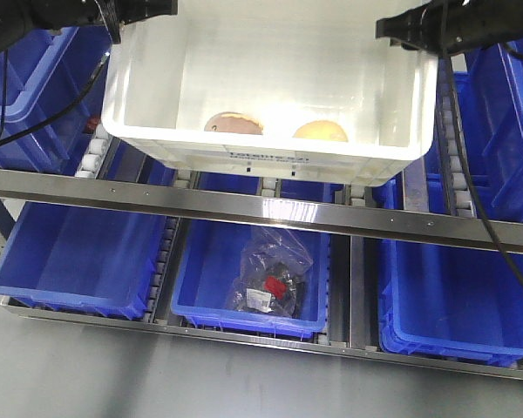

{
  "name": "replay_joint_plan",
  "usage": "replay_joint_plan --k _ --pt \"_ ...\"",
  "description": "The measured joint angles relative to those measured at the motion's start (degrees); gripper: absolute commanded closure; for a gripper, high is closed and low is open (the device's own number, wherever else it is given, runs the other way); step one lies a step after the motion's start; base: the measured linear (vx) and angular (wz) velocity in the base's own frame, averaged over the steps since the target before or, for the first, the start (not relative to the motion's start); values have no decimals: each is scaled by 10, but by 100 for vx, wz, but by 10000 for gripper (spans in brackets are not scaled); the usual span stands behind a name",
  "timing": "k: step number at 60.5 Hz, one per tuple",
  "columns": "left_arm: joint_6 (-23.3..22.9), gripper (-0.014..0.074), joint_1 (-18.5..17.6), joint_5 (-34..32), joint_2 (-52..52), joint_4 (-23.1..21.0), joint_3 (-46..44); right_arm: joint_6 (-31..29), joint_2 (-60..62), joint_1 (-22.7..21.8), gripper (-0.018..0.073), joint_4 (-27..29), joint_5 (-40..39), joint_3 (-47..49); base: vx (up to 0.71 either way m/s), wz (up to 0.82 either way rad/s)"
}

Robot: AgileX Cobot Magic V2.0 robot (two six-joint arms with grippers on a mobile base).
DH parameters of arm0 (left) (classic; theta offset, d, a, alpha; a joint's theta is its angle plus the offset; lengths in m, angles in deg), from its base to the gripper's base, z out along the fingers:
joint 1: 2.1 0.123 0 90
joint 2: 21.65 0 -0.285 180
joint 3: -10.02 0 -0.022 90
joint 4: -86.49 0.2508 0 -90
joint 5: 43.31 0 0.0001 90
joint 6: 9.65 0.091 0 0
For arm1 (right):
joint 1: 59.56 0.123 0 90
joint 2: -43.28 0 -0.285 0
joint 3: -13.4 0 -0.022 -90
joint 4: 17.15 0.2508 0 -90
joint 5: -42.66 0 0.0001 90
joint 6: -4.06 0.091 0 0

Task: Place moving items into box and shelve
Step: 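Raise the tote with both grippers above the shelf's roller track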

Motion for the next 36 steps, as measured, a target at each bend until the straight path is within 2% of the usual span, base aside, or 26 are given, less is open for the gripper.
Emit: replay_joint_plan --k 36 --pt "0 603 0 -5 -14 2 0 0 -11 0 561 0 3 0 0 0"
